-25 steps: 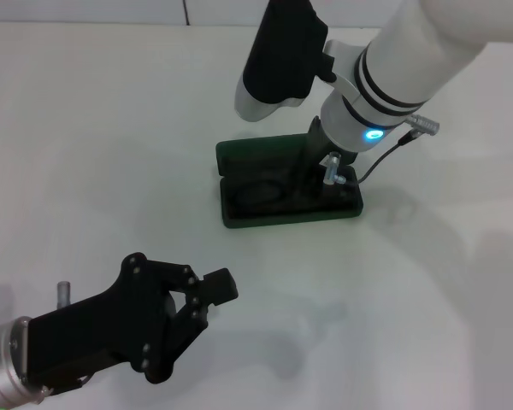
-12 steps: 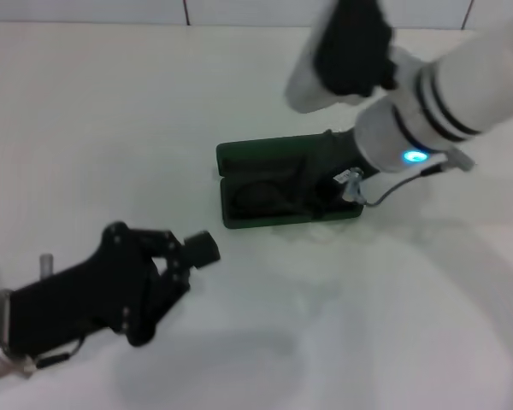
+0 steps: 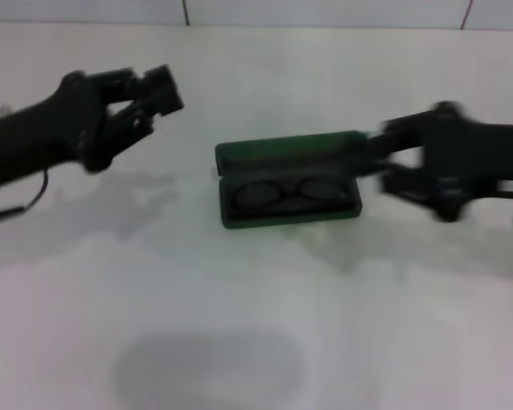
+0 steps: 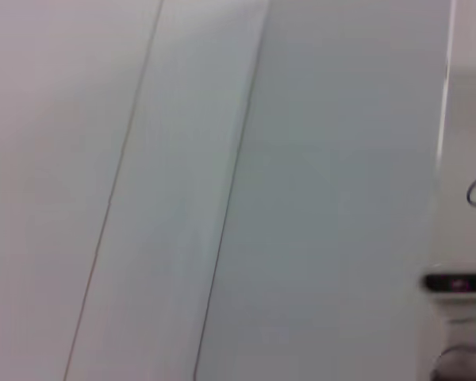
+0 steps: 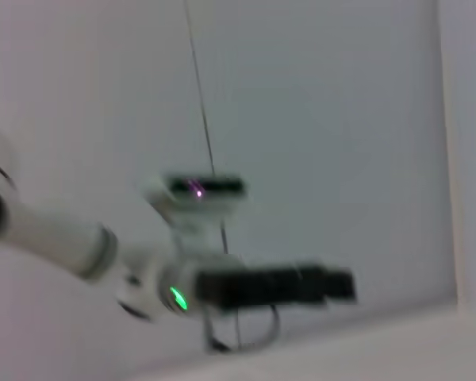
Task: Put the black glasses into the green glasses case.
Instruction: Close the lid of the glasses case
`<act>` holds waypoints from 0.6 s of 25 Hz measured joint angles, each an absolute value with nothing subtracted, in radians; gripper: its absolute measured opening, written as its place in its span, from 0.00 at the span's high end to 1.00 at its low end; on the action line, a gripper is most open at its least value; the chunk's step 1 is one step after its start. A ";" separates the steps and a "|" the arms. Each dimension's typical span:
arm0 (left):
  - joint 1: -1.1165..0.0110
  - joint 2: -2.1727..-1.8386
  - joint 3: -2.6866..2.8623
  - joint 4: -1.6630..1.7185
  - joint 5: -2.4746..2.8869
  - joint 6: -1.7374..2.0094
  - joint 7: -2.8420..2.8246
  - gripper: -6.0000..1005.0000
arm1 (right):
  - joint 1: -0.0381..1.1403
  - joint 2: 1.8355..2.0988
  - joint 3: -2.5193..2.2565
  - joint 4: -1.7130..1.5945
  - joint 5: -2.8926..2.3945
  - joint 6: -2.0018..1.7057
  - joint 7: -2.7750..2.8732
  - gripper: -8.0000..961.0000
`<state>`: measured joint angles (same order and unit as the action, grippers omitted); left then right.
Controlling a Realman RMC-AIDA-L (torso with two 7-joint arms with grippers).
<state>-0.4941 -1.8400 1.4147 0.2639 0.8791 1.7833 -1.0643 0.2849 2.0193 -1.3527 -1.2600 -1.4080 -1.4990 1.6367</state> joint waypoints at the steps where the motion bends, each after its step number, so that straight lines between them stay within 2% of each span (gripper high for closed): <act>1: -0.509 -1.832 1.415 0.276 0.890 1.762 -1.083 0.76 | 0.269 2.020 -1.309 -1.226 -1.374 -1.540 1.596 0.83; 3: -0.564 -1.808 1.414 0.321 0.962 1.678 -1.171 0.76 | 0.251 2.017 -1.241 -1.155 -1.359 -1.605 1.556 0.83; 6: -0.669 -1.804 1.410 0.351 1.098 1.536 -1.274 0.76 | 0.230 2.005 -1.168 -1.031 -1.372 -1.677 1.498 0.83; 10: -0.799 -1.836 1.410 0.349 1.291 1.375 -1.357 0.76 | 0.228 2.000 -1.092 -0.902 -1.423 -1.731 1.442 0.83; 15: -0.850 -1.875 1.409 0.344 1.408 1.265 -1.426 0.77 | 0.240 2.010 -1.082 -0.854 -1.489 -1.707 1.424 0.83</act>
<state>-0.8498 -1.8753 1.4093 0.3438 1.4077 1.2652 -1.4259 0.2403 2.0103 -1.0816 -0.8537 -1.4890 -1.7072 1.4238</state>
